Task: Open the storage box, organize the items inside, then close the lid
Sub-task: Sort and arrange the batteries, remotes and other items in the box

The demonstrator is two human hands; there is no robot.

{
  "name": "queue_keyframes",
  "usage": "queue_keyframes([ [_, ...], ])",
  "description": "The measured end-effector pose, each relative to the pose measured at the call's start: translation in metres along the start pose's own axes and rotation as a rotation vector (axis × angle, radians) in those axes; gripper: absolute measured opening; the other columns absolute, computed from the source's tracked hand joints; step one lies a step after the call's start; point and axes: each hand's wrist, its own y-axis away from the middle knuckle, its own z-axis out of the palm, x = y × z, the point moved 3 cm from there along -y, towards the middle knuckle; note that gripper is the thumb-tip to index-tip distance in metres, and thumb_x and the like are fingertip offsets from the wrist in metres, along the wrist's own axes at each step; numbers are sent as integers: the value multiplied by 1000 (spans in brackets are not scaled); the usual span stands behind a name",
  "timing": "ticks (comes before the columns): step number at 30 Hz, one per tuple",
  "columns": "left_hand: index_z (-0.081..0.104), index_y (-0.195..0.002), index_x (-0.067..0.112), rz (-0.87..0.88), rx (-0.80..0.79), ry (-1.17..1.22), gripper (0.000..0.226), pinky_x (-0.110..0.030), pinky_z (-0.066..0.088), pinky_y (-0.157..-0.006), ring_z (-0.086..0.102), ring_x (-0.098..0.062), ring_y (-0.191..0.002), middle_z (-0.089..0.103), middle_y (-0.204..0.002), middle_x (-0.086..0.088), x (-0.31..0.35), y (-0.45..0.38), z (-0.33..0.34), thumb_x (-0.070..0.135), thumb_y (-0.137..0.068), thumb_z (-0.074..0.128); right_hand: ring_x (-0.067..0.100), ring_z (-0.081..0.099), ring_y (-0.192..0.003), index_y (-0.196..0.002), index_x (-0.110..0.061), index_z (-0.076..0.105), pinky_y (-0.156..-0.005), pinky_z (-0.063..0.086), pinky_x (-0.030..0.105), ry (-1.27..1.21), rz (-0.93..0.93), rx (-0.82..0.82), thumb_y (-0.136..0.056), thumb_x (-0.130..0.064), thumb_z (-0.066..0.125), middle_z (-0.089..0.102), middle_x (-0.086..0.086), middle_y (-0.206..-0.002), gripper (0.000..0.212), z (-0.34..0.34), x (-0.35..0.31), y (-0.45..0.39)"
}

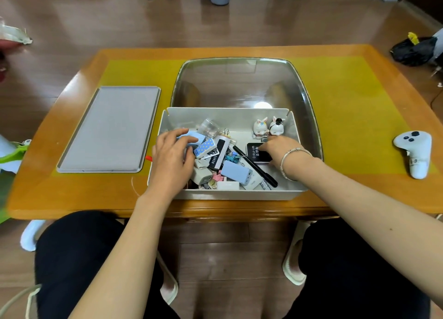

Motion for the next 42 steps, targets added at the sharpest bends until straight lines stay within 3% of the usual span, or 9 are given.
queue_keyframes([
  [7, 58, -122, 14, -88, 159, -16, 36, -42, 31, -98, 37, -27, -125, 51, -134, -6, -12, 10, -18, 7, -86, 57, 27, 55, -110, -115, -16, 60, -88, 49, 36, -61, 17, 47, -84, 2, 54, 59, 7, -116, 35, -5, -3, 6],
  [10, 42, -137, 10, -199, 194, -5, 52, -43, 29, -107, 33, -27, -131, 40, -143, -9, -25, 19, -24, 8, -87, 57, 27, 56, -109, -123, -19, 56, -86, 50, 37, -249, 33, 109, -89, -16, 57, 60, 8, -121, 34, -7, -14, 7],
  [14, 33, -143, 7, -265, 139, 83, 57, -37, 30, -109, 35, -25, -131, 38, -143, -11, -34, 26, -21, 7, -90, 55, 26, 58, -106, -129, -18, 51, -86, 48, 33, -445, 101, -1, -89, -20, 58, 62, 8, -119, 41, 0, -32, 1],
  [19, 22, -148, 11, -462, 53, 301, 60, -30, 35, -106, 45, -24, -125, 44, -138, -10, -38, 29, -13, 16, -97, 52, 21, 51, -80, -101, -8, 62, -65, 38, 24, -559, 157, -14, -86, -14, 59, 63, 10, -93, 16, 1, -38, -6],
  [22, 19, -149, 14, -544, 5, 367, 59, -43, 48, -93, 56, -18, -90, 57, -93, -3, -36, 30, -10, 22, -99, 48, 26, 52, -74, -85, -5, 61, -58, 34, 26, -652, 210, 117, -87, -14, 59, 57, 9, -77, 10, -4, -30, -3],
  [28, 31, -141, 14, -555, 3, 379, 45, -14, 39, -57, 51, -6, -70, 49, -76, 3, -39, 31, -5, 19, -100, 48, 2, 50, -61, -107, -18, 65, -58, 35, 6, -817, 122, 322, -82, -15, 70, 54, -12, -70, 25, -27, -35, 16],
  [32, 33, -138, 13, -554, 27, 394, 41, -9, 41, -56, 55, -8, -76, 52, -83, 2, -31, 35, -1, 17, -100, 48, 8, 51, -61, -95, -14, 68, -58, 37, 2, -847, 47, 305, -78, -13, 74, 60, -3, -75, 18, -30, -47, 28],
  [39, 32, -136, 10, -512, 40, 458, 35, -21, 35, -72, 54, -22, -99, 55, -117, -9, -5, 44, 18, 15, -102, 40, 14, 62, -71, -95, -16, 73, -72, 46, 14, -849, -93, 135, -69, -28, 82, 69, -2, -81, 29, -28, -62, 41],
  [42, 28, -142, 10, -503, -12, 499, 41, -25, 39, -84, 51, -23, -113, 50, -130, -10, -4, 44, 18, 19, -103, 38, 16, 62, -75, -92, -18, 73, -73, 45, 21, -853, -29, 252, -78, -27, 75, 70, -2, -87, 17, -25, -45, 40],
])
